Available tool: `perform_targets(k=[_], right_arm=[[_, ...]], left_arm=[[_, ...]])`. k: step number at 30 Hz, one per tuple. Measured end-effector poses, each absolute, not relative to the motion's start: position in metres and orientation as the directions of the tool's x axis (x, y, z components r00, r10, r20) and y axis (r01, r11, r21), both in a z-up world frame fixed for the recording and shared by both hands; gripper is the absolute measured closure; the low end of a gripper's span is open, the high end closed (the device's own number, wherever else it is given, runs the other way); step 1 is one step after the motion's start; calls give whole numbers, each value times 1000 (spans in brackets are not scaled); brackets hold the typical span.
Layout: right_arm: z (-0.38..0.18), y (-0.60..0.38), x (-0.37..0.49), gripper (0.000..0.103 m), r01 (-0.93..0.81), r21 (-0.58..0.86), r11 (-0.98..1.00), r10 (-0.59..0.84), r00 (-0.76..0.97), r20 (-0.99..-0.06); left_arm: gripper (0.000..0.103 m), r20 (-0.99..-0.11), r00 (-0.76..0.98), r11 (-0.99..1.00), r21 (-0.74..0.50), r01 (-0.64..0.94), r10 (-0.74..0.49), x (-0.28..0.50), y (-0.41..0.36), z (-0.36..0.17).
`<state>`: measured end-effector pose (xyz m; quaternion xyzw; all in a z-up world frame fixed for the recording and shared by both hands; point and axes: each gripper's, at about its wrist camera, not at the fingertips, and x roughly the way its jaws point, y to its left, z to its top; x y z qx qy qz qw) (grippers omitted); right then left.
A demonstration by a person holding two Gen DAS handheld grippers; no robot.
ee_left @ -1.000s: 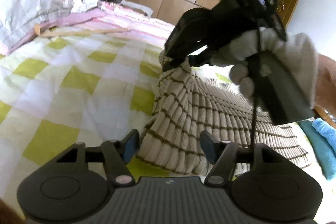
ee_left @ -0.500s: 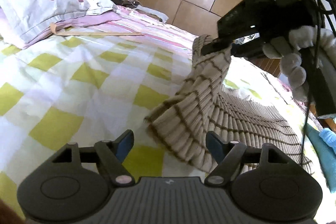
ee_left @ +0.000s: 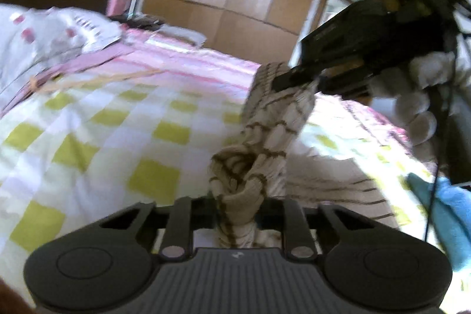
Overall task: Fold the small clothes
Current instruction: 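Lift the held sweater side and fold it over toward the left gripper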
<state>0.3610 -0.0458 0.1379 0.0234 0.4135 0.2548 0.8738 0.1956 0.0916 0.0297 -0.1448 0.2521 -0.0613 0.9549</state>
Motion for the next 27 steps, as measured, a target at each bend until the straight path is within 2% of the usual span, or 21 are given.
perform_targets(k=[6, 10, 15, 19, 27], right_arm=[[159, -100, 370, 90, -387, 285, 877, 472, 579, -665], [164, -138, 378, 90, -350, 296, 889, 456, 608, -650], [153, -178, 384, 90, -316, 306, 898, 440, 623, -647], [128, -207, 389, 90, -271, 325, 906, 422, 616, -665], [80, -246, 396, 90, -202, 339, 919, 389, 597, -701]], left_arm=[[79, -376, 883, 945, -265, 189, -282, 199, 37, 72], [79, -352, 875, 938, -224, 266, -332, 208, -5, 83], [79, -382, 846, 928, -177, 327, -371, 218, -51, 76], [79, -422, 827, 927, -118, 357, -372, 221, -79, 57], [79, -505, 775, 914, -74, 399, -380, 228, -116, 29]])
